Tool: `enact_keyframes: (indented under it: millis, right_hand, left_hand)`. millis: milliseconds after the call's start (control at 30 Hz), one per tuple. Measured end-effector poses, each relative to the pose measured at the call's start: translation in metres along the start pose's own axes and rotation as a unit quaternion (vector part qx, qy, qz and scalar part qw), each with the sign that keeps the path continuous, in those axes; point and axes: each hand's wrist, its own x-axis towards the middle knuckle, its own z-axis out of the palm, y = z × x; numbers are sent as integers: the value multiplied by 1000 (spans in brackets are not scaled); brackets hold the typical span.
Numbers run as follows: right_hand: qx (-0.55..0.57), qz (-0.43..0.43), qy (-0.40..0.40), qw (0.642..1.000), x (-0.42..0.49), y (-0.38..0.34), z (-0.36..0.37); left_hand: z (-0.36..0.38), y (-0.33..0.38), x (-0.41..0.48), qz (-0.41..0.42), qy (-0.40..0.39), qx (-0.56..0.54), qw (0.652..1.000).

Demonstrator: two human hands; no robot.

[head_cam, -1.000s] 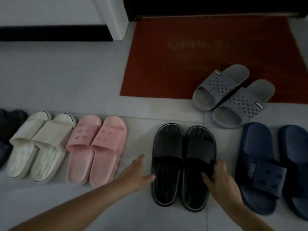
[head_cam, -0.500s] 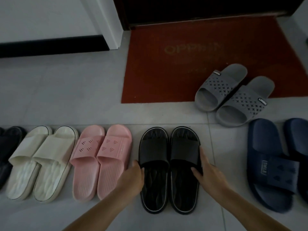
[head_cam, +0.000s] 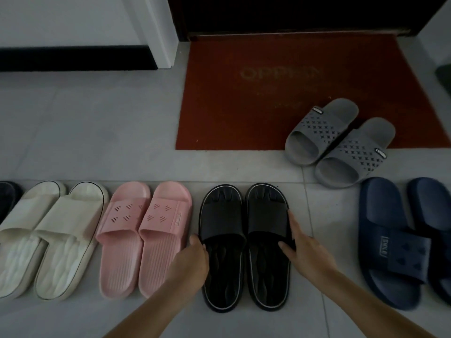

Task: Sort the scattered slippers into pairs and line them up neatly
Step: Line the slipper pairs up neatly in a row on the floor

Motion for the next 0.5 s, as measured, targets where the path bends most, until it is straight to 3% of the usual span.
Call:
enact_keyframes:
  millis: [500]
  right_hand:
    - [-37,8,18,999,-4,-6,11]
  left_hand:
    - [-5,2,-1,-2,0,0,1000]
